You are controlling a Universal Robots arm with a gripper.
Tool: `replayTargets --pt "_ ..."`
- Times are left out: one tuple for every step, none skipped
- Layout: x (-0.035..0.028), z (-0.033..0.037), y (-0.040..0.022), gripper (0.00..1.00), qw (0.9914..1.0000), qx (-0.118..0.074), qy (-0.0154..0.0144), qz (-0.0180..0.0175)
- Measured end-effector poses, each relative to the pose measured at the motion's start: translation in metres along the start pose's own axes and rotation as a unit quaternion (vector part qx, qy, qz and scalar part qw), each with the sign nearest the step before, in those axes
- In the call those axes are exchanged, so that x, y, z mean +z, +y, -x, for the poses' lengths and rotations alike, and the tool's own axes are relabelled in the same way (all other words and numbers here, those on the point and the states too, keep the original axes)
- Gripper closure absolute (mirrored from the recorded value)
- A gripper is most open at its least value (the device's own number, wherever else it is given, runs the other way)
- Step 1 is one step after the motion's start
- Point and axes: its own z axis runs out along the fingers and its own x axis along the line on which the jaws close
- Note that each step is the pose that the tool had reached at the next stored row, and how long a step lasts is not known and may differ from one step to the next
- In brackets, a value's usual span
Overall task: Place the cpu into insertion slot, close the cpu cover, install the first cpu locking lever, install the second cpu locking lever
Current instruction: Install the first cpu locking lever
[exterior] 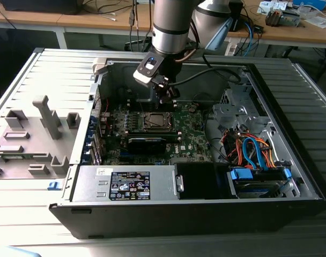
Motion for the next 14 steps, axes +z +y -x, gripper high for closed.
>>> replayTargets --pt "0.0 0.0 0.0 0.89 1.0 -0.002 -0.0001 0.0" --pt "0.0 0.0 0.0 0.89 0.99999 -0.004 -0.0003 -0.0001" --pt "0.0 0.0 0.0 0.89 0.99998 -0.006 -0.0004 -0.0001" --pt "0.0 0.0 0.0 0.89 0.99997 -0.008 -0.0004 -0.0001" --pt "0.0 0.0 0.0 0.89 0.99995 -0.01 -0.0006 -0.0001" --pt "0.0 0.0 0.0 0.89 0.99993 -0.011 -0.0007 -0.0001" --pt "0.0 0.0 0.0 0.89 0.9999 -0.014 -0.0008 -0.0001" --pt "0.0 0.0 0.0 0.89 0.99989 -0.015 -0.0008 -0.0001" --pt "0.0 0.0 0.0 0.89 0.99986 -0.016 -0.0009 -0.0001" --pt "0.0 0.0 0.0 0.89 0.99985 -0.018 -0.0009 -0.0001" --pt "0.0 0.0 0.0 0.89 0.99982 -0.019 -0.001 -0.0001" --pt "0.0 0.0 0.0 0.89 0.9998 -0.02 -0.001 -0.0001" --pt "0.0 0.0 0.0 0.89 0.99978 -0.021 -0.0011 -0.0001" --pt "0.0 0.0 0.0 0.89 0.99975 -0.022 -0.0011 -0.0001"
